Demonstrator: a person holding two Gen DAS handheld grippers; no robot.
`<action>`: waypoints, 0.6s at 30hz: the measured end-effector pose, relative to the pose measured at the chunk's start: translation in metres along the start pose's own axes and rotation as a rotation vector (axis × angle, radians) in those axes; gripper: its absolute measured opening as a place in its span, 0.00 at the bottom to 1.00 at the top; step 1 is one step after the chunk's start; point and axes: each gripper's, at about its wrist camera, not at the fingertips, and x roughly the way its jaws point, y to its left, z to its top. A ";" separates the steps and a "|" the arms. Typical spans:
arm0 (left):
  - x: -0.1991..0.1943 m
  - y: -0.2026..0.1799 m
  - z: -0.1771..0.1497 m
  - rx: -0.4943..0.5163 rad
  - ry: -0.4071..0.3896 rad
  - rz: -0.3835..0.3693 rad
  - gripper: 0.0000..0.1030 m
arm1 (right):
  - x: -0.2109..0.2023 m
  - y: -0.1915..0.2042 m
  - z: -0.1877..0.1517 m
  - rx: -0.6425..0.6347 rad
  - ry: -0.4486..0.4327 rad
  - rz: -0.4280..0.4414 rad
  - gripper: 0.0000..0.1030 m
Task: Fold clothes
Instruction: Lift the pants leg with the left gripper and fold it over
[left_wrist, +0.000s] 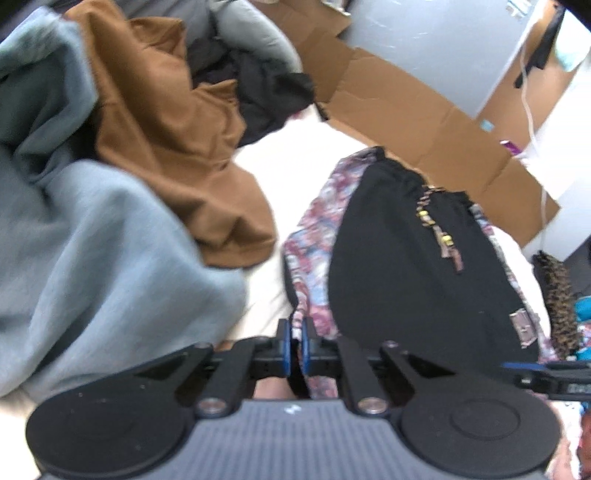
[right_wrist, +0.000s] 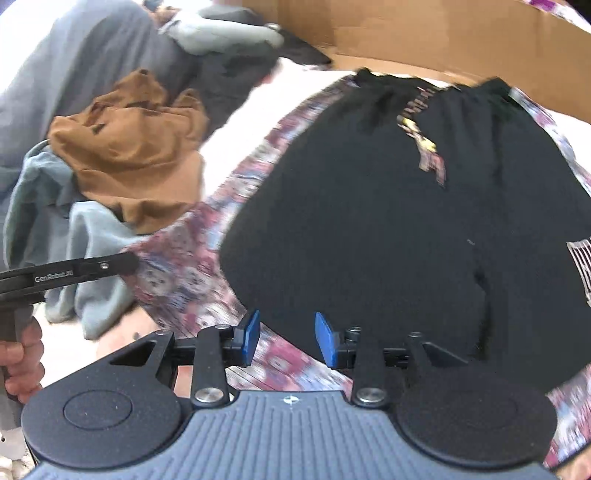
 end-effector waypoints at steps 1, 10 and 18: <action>0.000 -0.004 0.002 0.002 0.001 -0.017 0.06 | 0.001 0.005 0.002 -0.012 -0.001 0.016 0.39; 0.009 -0.043 0.012 0.014 0.027 -0.196 0.06 | 0.004 0.036 0.007 -0.086 -0.018 0.126 0.48; 0.019 -0.058 0.016 -0.064 0.050 -0.381 0.06 | 0.007 0.041 0.014 -0.086 -0.061 0.121 0.51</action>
